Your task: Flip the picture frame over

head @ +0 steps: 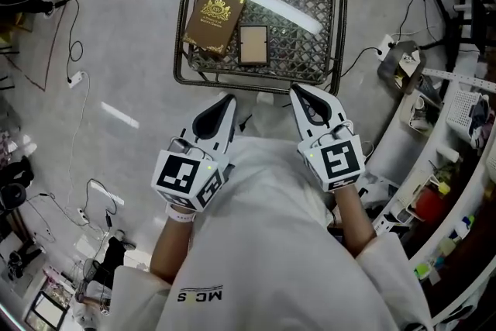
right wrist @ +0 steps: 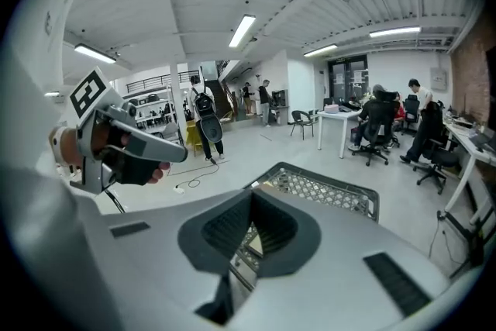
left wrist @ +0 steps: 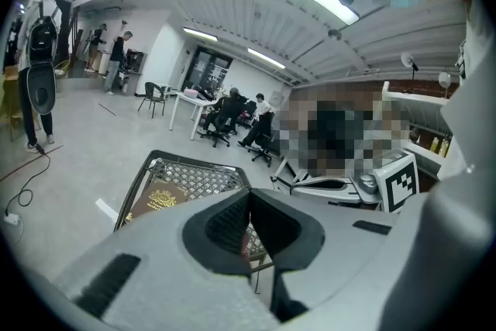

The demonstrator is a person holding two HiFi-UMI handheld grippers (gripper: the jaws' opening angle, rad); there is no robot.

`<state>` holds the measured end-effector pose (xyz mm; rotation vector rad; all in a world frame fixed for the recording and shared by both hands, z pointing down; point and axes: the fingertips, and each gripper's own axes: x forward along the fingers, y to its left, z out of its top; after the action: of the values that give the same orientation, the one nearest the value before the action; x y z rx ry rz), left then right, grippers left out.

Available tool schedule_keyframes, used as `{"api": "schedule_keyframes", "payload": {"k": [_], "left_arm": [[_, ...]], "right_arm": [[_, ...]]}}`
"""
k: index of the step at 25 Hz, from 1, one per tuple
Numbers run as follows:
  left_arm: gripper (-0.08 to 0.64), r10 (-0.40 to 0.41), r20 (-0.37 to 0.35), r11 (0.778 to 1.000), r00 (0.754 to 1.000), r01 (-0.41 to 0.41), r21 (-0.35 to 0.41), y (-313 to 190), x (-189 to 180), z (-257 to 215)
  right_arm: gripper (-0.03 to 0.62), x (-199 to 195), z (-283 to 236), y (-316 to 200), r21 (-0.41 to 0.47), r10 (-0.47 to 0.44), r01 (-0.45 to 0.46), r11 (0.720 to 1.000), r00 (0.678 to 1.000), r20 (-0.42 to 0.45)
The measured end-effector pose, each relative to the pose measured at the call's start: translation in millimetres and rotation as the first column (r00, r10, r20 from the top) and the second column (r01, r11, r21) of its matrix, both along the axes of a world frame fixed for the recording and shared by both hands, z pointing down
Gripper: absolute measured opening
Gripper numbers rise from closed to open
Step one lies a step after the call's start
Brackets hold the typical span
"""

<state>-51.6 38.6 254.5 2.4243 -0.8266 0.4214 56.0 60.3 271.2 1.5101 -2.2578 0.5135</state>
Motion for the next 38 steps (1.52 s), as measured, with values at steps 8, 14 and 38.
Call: {"api": "schedule_keyframes", "payload": {"k": [8,14,38], "left_arm": [[0.025,-0.073,0.068,0.997,0.995,0.072,0.026,5,11,18],[0.025,-0.094,0.108,0.996,0.99,0.092,0.022,11,19,32],[0.026,-0.168,0.148,0.984,0.975,0.174,-0.026,-3,4,100]], "right_arm": [[0.02,1,33,-2,-0.015,-0.158,0.158,0.987,0.987,-0.003],[0.077,-8,60,-12,-0.037,-0.269,0.269,0.962,0.963,-0.004],[0.143,-57,215,-61,-0.164,-0.528,0.51,0.844,0.844,-0.094]]}}
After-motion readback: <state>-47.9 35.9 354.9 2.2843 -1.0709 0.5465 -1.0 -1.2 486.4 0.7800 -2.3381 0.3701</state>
